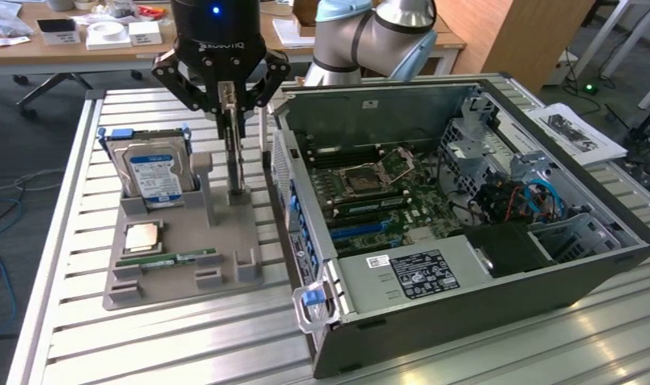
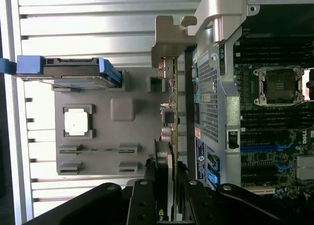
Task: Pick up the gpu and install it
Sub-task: 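Pick up the gpu and move the gpu toward the slot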
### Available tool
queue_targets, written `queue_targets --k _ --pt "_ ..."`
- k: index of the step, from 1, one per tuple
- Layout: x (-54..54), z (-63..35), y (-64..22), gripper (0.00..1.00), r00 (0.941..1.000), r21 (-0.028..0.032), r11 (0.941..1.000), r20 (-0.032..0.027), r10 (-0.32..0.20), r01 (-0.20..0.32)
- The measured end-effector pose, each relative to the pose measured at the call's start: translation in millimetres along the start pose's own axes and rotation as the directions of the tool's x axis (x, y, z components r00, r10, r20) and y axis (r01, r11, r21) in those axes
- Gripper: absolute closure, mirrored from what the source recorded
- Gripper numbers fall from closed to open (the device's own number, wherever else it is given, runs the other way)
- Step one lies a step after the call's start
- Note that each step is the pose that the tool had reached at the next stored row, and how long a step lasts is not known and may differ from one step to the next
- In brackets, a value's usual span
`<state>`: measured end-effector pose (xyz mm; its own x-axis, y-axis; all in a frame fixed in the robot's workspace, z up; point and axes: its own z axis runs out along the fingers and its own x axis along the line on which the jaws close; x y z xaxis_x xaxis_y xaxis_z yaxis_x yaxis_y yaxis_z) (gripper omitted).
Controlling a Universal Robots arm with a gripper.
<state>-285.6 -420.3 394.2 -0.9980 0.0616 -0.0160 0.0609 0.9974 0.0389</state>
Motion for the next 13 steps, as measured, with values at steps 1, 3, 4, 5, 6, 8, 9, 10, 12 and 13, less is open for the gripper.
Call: queue_targets --k 1,3,4,5,6,8,9,10,12,13 --pt "0.0 0.0 0.0 0.73 1.0 0.0 1.0 0.0 0.0 0.0" --pt "0.0 0.0 0.0 0.73 1.0 0.0 1.0 0.0 0.0 0.0" --pt "0.0 0.0 0.0 0.73 1.0 0.0 1.0 0.0001 0.0 0.0" --pt "0.0 0.0 0.0 0.73 1.0 0.0 1.0 0.0 0.0 0.0" --pt "0.0 0.0 0.0 0.73 1.0 0.0 1.0 0.0 0.0 0.0" --pt "0.0 0.0 0.0 0.73 1.0 0.0 1.0 0.0 0.0 0.0" --pt "0.0 -0.4 0.0 0.73 1.0 0.0001 1.0 -0.0001 0.0 0.0" --pt "0.0 -1.2 0.0 0.73 1.0 0.0002 1.0 -0.0002 0.0 0.0" --pt "-0.1 -3.4 0.1 0.73 1.0 -0.0003 1.0 -0.0001 0.0 0.0" --pt "-0.1 -4.9 0.2 0.73 1.0 -0.0006 1.0 -0.0001 0.0 0.0"
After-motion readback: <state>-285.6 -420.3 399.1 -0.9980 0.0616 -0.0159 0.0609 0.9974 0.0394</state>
